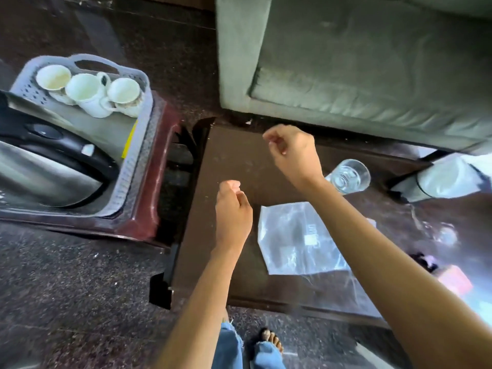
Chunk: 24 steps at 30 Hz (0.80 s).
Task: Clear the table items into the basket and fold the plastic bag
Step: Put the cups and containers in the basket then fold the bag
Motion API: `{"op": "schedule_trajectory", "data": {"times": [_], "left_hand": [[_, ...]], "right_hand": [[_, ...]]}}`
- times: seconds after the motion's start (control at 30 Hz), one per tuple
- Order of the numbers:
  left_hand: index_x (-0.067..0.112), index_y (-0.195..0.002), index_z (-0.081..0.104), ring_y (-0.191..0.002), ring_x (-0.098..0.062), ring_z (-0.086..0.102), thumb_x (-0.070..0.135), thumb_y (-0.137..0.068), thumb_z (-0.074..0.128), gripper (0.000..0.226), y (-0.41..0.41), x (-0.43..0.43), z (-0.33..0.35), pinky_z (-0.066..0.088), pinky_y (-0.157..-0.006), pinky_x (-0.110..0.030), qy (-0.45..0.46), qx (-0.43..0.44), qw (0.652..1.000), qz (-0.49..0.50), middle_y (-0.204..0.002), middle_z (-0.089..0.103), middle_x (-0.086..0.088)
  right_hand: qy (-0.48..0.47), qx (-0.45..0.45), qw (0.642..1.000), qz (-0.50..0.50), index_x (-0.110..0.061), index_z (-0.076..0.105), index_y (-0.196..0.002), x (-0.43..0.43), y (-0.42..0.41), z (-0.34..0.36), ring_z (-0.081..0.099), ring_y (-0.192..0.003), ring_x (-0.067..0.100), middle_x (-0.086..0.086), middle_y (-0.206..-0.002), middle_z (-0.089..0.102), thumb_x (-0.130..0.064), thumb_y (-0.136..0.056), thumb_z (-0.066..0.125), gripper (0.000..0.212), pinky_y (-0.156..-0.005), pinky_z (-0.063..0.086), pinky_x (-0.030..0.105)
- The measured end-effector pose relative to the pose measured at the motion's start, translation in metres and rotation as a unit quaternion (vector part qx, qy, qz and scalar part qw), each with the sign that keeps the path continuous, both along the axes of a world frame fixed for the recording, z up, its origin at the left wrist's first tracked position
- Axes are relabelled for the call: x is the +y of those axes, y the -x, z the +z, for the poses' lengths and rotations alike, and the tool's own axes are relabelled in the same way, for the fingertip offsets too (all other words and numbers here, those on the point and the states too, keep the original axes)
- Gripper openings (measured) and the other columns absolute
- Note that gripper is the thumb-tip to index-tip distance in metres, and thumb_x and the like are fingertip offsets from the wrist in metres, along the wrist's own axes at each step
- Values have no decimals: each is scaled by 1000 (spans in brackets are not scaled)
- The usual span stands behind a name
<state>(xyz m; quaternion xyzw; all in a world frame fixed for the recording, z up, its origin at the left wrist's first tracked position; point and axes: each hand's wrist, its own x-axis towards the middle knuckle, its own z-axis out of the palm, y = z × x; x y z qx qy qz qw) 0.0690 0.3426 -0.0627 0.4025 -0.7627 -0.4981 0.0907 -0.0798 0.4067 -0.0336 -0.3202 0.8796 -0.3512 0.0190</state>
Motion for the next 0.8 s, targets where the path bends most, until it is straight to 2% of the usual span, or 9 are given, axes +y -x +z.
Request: {"op": "schedule_trajectory", "data": {"times": [0.2, 0.4, 0.47, 0.57, 0.67, 0.8], "left_hand": [[10, -121, 49, -112, -19, 54, 8, -96, 37, 28, 0, 61, -7, 42, -91, -24, -19, -22, 999, -46, -124, 55, -4], [8, -119, 49, -114, -20, 54, 7, -96, 37, 26, 2, 114, -18, 38, -91, -23, -17, -39, 994, -101, -124, 56, -6], [7, -121, 49, -117, -20, 53, 8, -97, 38, 26, 2, 128, -24, 36, -88, -16, -16, -52, 991, -119, -127, 55, -7], [6, -121, 48, -118, -21, 53, 8, -97, 38, 26, 5, 150, -30, 30, -81, -8, -21, -64, 988, -142, -129, 54, -9], [5, -121, 48, -120, -21, 52, 7, -98, 38, 25, 7, 170, -34, 28, -80, -7, -21, -75, 983, -163, -130, 53, -9], [4, -119, 47, -119, -22, 52, 7, -98, 37, 23, 12, 191, -39, 31, -82, -9, -12, -78, 978, -192, -128, 54, -10]], "right_hand": [[-3, -59, 990, -131, -14, 70, -96, 105, -25, -35, 60, -67, 12, 4, -91, 69, -2, -83, 54, 24, -71, 54, 31], [-27, -103, 966, -234, -12, 66, -105, 201, -52, -77, 60, -84, 19, 5, -99, 63, 0, -82, 58, 27, -78, 54, 43], [-38, -115, 955, -270, -10, 64, -109, 225, -57, -87, 60, -92, 26, 8, -104, 62, -3, -83, 60, 27, -80, 52, 46], [-61, -125, 939, -315, -5, 59, -113, 255, -61, -100, 53, -102, 34, 16, -112, 57, -7, -81, 63, 32, -86, 47, 44], [-79, -141, 926, -340, -5, 53, -117, 272, -64, -110, 44, -108, 33, 17, -119, 53, -15, -80, 68, 41, -93, 38, 40], [-60, -170, 910, -373, -3, 50, -121, 287, -66, -119, 43, -111, 34, 18, -124, 48, -22, -82, 71, 48, -97, 37, 41]]}}
